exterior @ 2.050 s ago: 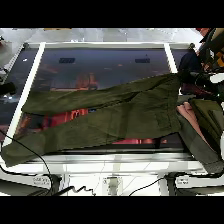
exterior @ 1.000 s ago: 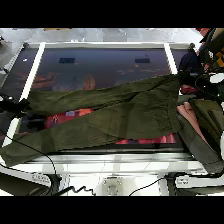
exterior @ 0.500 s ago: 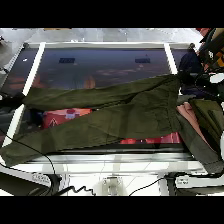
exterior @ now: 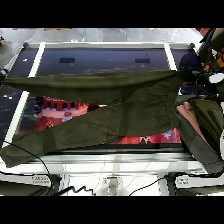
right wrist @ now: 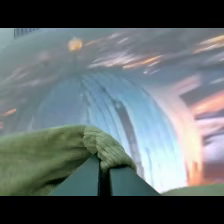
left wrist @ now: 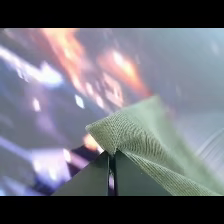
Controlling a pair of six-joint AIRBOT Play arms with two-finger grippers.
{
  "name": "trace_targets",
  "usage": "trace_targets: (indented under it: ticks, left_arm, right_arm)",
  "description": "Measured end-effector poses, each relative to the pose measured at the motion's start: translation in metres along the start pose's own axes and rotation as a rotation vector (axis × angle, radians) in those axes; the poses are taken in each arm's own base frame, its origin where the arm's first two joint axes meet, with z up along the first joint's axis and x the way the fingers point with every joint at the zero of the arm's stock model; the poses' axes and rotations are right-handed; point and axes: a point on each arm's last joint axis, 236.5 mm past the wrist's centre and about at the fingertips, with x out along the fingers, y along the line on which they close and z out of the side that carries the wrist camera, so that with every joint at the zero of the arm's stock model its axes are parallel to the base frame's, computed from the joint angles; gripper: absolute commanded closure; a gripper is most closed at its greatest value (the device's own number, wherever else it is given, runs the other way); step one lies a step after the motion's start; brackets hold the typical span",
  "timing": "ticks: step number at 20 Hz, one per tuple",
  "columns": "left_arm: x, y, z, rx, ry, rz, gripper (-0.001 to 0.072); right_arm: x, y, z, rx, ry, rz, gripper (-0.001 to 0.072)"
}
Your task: Fold the clothes and pants, and hang the long-sleeved shirts on hangers.
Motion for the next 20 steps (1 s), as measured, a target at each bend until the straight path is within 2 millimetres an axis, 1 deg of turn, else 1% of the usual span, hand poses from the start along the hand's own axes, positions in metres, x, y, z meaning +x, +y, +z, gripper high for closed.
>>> trace_targets:
  ticks: [2, 3, 4, 5, 6, 7, 8, 10, 11, 12, 13, 14, 15, 16, 18, 20]
  left_arm:
    - [0.005, 0.008, -0.018, 0.023, 0.069, 0.029, 0.0675]
    - [0.011, 0.013, -0.031, 0.032, 0.118, 0.045, 0.0658]
    - [0.019, 0.016, -0.045, 0.04, 0.161, 0.056, 0.0559]
    - [0.026, 0.016, -0.055, 0.057, 0.193, 0.059, 0.0339]
    - [0.034, 0.015, -0.066, 0.082, 0.223, 0.055, 0.0171]
    - [0.041, 0.009, -0.075, 0.103, 0.244, 0.041, 0.0121]
    - [0.045, 0.001, -0.081, 0.118, 0.256, 0.02, 0.0121]
    - [0.049, -0.016, -0.081, 0.15, 0.237, -0.015, 0.0121]
    - [0.048, -0.022, -0.078, 0.163, 0.224, -0.024, 0.0122]
    - [0.043, -0.028, -0.072, 0.17, 0.204, -0.036, 0.0128]
    - [0.036, -0.034, -0.065, 0.178, 0.185, -0.046, 0.0202]
    - [0.028, -0.038, -0.058, 0.183, 0.168, -0.055, 0.0356]
    - [0.016, -0.042, -0.051, 0.19, 0.151, -0.061, 0.0552]
    - [0.004, -0.046, -0.043, 0.194, 0.135, -0.066, 0.0676]
    - [-0.022, -0.052, -0.032, 0.22, 0.114, -0.078, 0.0678]
    - [-0.046, -0.057, -0.027, 0.266, 0.107, -0.087, 0.0677]
  right_arm:
    - [0.009, -0.001, 0.0, 0.001, -0.015, -0.009, 0.0684]
    - [0.016, -0.001, -0.002, 0.002, -0.022, -0.014, 0.0684]
    - [0.024, -0.002, -0.005, 0.002, -0.026, -0.02, 0.0683]
    - [0.033, -0.002, -0.007, 0.001, -0.036, -0.028, 0.0652]
    - [0.041, -0.003, -0.009, 0.002, -0.046, -0.036, 0.0403]
    - [0.048, -0.004, -0.009, 0.002, -0.063, -0.045, 0.0104]
    - [0.053, -0.003, -0.01, -0.002, -0.072, -0.049, 0.0021]
    - [0.057, -0.002, -0.008, -0.017, -0.092, -0.059, 0.0024]
    - [0.054, -0.002, -0.004, -0.032, -0.104, -0.066, 0.0026]
    - [0.05, -0.003, 0.001, -0.044, -0.111, -0.069, 0.0077]
    - [0.042, -0.005, 0.007, -0.06, -0.117, -0.075, 0.0238]
    - [0.032, -0.007, 0.012, -0.073, -0.116, -0.08, 0.0487]
    - [0.021, -0.011, 0.015, -0.088, -0.103, -0.084, 0.0683]
    - [0.008, -0.015, 0.016, -0.1, -0.082, -0.087, 0.0683]
    - [-0.02, -0.027, 0.012, -0.123, -0.013, -0.099, 0.0684]
    - [-0.051, -0.042, -0.007, -0.129, 0.107, -0.11, 0.0685]
